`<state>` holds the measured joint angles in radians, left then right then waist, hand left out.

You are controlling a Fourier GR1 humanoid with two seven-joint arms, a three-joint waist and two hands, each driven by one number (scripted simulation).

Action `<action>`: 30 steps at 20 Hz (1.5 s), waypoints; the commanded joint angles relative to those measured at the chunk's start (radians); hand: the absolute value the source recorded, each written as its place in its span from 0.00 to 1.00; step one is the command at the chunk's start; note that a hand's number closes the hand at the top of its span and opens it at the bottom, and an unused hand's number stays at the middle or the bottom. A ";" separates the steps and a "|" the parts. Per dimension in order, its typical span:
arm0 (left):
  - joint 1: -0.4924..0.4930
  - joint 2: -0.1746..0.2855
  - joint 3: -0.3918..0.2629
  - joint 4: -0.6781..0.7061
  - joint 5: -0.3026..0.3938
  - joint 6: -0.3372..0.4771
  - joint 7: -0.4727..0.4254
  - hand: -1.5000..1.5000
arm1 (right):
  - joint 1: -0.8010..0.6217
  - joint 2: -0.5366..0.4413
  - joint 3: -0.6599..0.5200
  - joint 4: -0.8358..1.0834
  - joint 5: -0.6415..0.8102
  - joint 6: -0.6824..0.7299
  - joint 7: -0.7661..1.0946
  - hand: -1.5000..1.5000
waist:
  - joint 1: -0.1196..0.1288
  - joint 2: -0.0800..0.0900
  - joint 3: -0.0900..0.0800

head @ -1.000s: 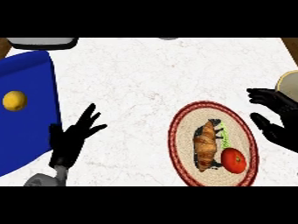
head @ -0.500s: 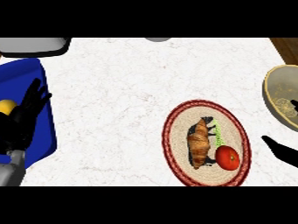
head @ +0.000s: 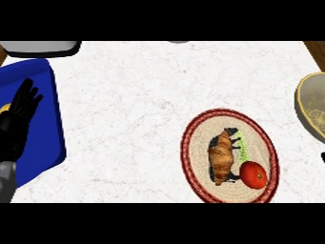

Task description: Pick the croissant from the placemat and place it in the bowl

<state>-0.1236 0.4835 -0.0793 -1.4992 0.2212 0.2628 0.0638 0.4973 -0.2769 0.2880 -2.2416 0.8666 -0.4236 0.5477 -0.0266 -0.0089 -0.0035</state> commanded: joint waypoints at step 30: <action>-0.028 -0.032 0.050 -0.028 -0.044 -0.052 0.040 0.50 | -0.689 0.093 -0.092 0.392 -0.355 0.985 0.678 0.00 | 0.041 0.010 0.002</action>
<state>-0.1466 0.4342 -0.0495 -1.5112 0.1691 0.2216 0.0809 -0.1378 -0.2057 0.1842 -1.9044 0.5536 0.4266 1.0377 0.0117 0.0016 -0.0014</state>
